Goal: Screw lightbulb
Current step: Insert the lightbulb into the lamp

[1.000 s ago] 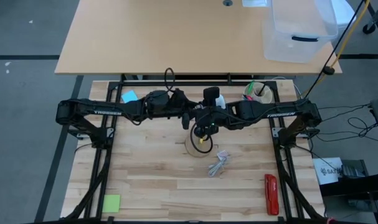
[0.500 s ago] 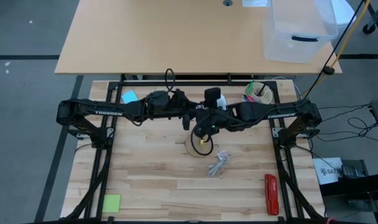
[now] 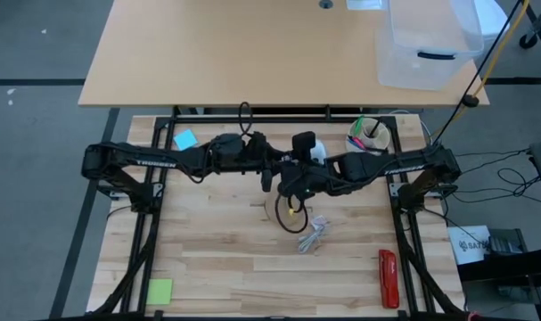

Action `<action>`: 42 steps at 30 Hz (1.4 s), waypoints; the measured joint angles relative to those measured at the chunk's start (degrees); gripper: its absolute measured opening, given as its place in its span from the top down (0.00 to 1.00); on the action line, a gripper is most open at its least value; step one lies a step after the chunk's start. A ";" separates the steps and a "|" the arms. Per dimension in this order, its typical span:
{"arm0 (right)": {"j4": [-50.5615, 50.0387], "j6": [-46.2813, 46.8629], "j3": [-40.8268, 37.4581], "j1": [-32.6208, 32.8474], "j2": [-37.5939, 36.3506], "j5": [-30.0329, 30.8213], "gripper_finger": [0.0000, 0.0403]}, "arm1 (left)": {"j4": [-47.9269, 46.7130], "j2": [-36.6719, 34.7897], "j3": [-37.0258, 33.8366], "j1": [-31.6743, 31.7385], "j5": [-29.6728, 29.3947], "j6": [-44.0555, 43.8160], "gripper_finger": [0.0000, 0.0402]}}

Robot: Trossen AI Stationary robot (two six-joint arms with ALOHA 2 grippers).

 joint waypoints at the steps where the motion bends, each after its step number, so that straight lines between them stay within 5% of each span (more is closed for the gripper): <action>1: -0.12 0.00 0.00 0.26 0.00 -0.07 0.58 | 0.15 0.02 0.00 -0.11 -0.01 0.01 0.68; 18: -2.01 8.78 0.08 5.14 0.00 7.07 0.40 | 0.71 0.17 -0.11 -0.30 -0.49 0.34 0.68; 35: -10.63 19.24 0.20 9.53 -0.22 8.77 0.39 | 2.85 0.13 -0.22 -0.30 0.66 0.33 0.68; 42: -13.34 20.51 0.13 11.17 -0.20 15.10 0.39 | 3.25 0.11 -0.16 -0.30 0.87 -0.11 0.68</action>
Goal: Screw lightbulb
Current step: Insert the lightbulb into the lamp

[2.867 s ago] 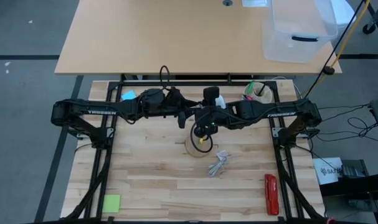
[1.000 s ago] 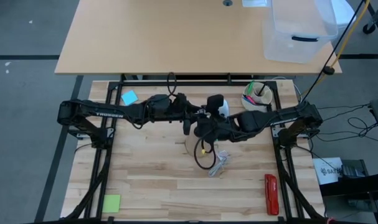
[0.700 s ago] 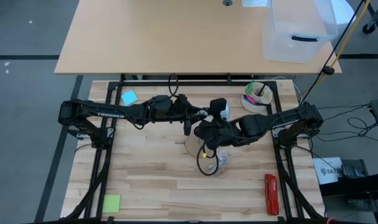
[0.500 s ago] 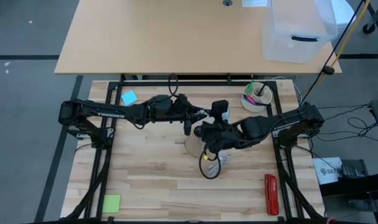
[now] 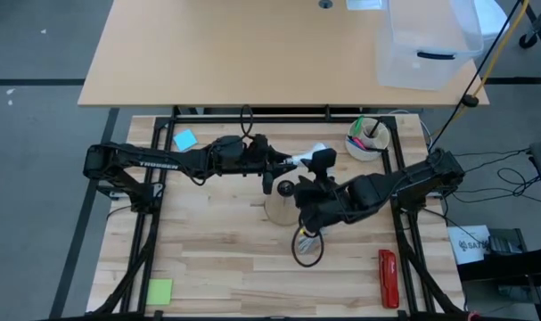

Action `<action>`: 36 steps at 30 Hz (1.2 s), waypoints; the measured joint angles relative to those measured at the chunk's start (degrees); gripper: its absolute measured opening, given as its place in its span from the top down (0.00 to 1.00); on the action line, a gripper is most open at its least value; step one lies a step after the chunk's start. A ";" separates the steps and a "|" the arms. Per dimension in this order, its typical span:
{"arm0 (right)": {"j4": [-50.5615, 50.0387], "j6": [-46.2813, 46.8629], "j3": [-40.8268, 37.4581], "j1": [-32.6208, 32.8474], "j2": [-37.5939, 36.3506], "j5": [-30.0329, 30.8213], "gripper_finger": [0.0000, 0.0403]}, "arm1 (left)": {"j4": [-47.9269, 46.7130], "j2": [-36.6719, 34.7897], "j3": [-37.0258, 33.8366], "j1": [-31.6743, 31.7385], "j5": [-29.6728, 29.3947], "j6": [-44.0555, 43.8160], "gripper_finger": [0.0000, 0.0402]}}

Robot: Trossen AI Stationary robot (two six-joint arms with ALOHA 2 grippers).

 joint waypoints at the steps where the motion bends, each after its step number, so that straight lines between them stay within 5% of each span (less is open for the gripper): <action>1: 0.05 -0.46 0.00 0.02 0.00 0.86 0.39 | 0.02 0.00 0.03 0.00 0.00 -0.12 0.68; 18: 5.97 -3.24 -0.11 6.14 -0.92 2.61 0.39 | 0.11 -0.09 0.10 0.00 2.89 0.18 0.68; 28: 6.19 11.78 -0.11 11.52 -1.33 5.73 0.39 | 2.52 -0.09 0.10 0.00 2.95 0.38 0.68; 36: 5.61 26.86 -0.11 17.48 -1.33 15.54 0.39 | 9.95 -0.11 0.14 0.00 2.90 2.24 0.68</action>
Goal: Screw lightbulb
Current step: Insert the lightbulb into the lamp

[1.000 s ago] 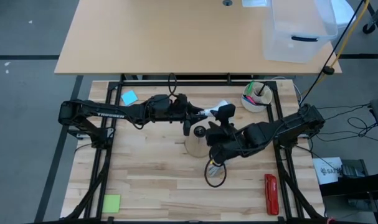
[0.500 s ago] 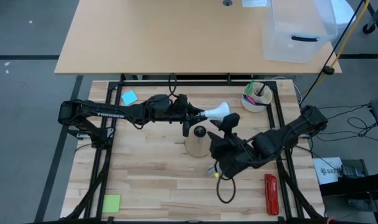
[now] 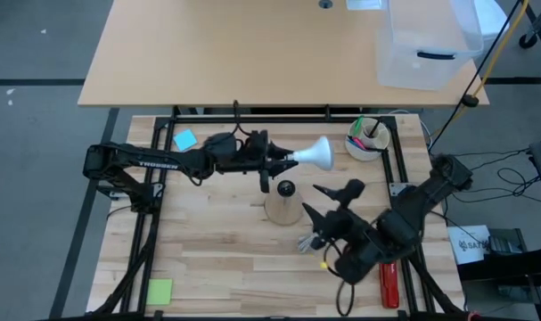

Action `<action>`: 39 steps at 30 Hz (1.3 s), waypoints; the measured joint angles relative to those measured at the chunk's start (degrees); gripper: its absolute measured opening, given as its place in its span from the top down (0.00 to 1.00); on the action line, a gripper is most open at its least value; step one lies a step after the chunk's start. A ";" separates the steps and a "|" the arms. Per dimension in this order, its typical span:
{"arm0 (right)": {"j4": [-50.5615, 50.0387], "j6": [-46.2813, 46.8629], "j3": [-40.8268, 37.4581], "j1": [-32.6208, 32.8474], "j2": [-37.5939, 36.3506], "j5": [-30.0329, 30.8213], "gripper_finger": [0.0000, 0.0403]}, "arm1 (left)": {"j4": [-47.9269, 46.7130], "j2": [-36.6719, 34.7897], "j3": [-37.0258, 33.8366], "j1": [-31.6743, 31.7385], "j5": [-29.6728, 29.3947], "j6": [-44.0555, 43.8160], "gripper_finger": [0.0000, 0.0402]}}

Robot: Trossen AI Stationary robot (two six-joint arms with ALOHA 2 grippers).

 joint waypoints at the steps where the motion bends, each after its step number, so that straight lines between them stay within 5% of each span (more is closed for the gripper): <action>1: -0.01 1.73 0.00 0.74 0.00 0.99 0.39 | 0.67 0.00 0.00 0.00 -0.02 0.67 0.68; 9: 0.13 18.88 -2.03 3.87 0.56 5.22 0.39 | 9.13 0.00 0.00 0.00 1.19 1.92 0.68; 14: 0.05 32.08 -7.33 4.64 0.87 14.36 0.39 | 15.94 -0.02 0.00 -0.54 3.14 2.03 0.68; 21: -1.31 43.49 -12.15 2.14 0.72 14.91 0.39 | 22.00 -0.02 0.00 -0.92 6.22 2.04 0.68; 26: -1.74 43.97 -12.50 -1.32 0.70 14.89 0.39 | 25.39 -0.02 0.00 -1.53 8.99 2.05 0.68; 39: 0.19 26.48 -10.47 -3.86 0.59 14.26 0.39 | 26.82 -0.02 0.00 -2.24 13.78 5.61 0.68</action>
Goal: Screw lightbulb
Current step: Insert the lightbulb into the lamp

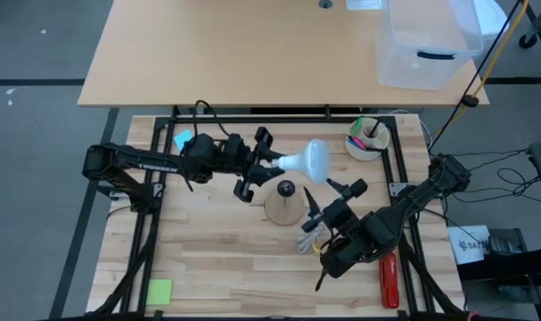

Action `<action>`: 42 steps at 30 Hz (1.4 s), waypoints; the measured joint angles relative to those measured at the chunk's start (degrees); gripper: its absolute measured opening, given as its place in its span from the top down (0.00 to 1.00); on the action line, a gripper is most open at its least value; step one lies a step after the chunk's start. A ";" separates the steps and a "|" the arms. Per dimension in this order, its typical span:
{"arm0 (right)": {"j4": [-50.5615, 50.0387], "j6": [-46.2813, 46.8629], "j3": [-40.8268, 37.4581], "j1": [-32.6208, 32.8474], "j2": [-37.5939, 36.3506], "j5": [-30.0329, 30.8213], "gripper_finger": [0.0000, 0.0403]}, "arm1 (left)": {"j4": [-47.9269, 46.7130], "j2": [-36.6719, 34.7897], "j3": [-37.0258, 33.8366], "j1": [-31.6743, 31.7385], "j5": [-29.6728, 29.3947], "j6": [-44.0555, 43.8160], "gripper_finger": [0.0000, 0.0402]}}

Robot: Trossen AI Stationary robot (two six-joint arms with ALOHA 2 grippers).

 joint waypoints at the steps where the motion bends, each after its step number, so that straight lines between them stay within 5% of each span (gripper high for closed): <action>1: 1.16 -2.87 0.00 0.00 0.00 -1.42 0.39 | 0.48 0.00 0.00 0.21 -0.02 -0.12 0.68; 10: 35.83 -50.17 0.00 -1.06 -0.09 -27.86 0.39 | 2.74 -0.04 0.00 1.30 -0.26 -1.08 0.68; 14: 48.45 -63.72 0.00 -1.63 -0.37 -32.61 0.39 | 5.48 -0.54 0.00 1.32 -0.12 -1.75 0.68; 19: 56.20 -69.58 0.00 -2.63 -2.22 -33.04 0.39 | 7.74 -3.41 0.00 1.30 0.15 -1.32 0.68; 31: 86.75 -84.06 0.02 -7.54 -4.00 -49.96 0.39 | 11.92 -8.55 0.00 0.12 0.42 2.36 0.68; 42: 92.14 -77.10 0.07 -13.20 -4.06 -63.21 0.39 | 12.41 -8.52 0.00 -4.54 -0.42 7.06 0.68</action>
